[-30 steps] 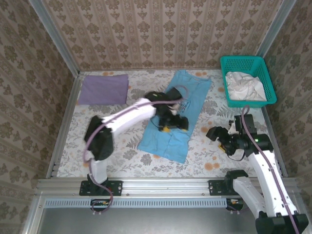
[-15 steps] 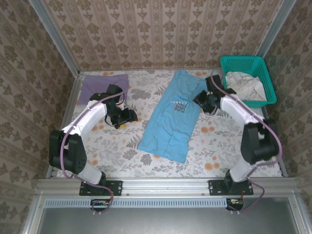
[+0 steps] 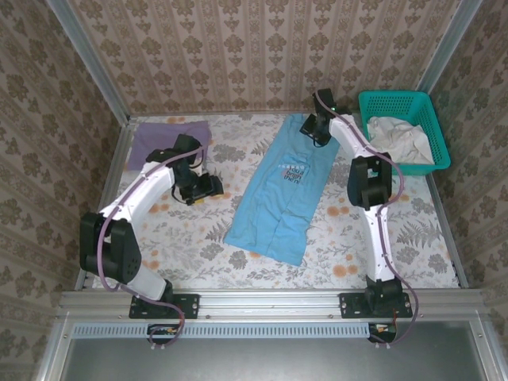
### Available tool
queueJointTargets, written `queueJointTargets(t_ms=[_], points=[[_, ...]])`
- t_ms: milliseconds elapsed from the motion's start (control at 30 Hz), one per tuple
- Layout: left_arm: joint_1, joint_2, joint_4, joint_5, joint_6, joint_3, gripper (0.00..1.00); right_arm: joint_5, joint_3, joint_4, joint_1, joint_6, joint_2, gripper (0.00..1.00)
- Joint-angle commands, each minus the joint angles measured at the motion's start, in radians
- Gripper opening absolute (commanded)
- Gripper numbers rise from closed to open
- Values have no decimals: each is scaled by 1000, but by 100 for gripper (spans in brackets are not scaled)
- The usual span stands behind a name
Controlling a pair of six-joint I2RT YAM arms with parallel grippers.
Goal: Fold and stack the t-shirts
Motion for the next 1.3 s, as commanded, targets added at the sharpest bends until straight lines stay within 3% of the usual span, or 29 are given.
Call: queueJointTargets(t_ms=[0,133,233,567,800,1100,1267], points=[[2,5,-99,-61,131,15,61,71,229,-206,25,-31,115,52],[29,15,-94,-98,222,-2,61,76,485,-314,65,-34,270,53],[59,29,-92,-94,216,-6,60,60,577,-378,86,-19,345,53],[71,23,-45,-129,185,-52,61,-104,567,-322,155,-38,411,52],[80,26,-46,-137,174,-72,64,-231,566,-152,225,-55,437,56],[65,45,-19,-93,160,-90,73,-278,584,-23,230,-34,313,72],[47,51,-19,-3,191,-101,73,-228,636,-138,209,-85,154,78]])
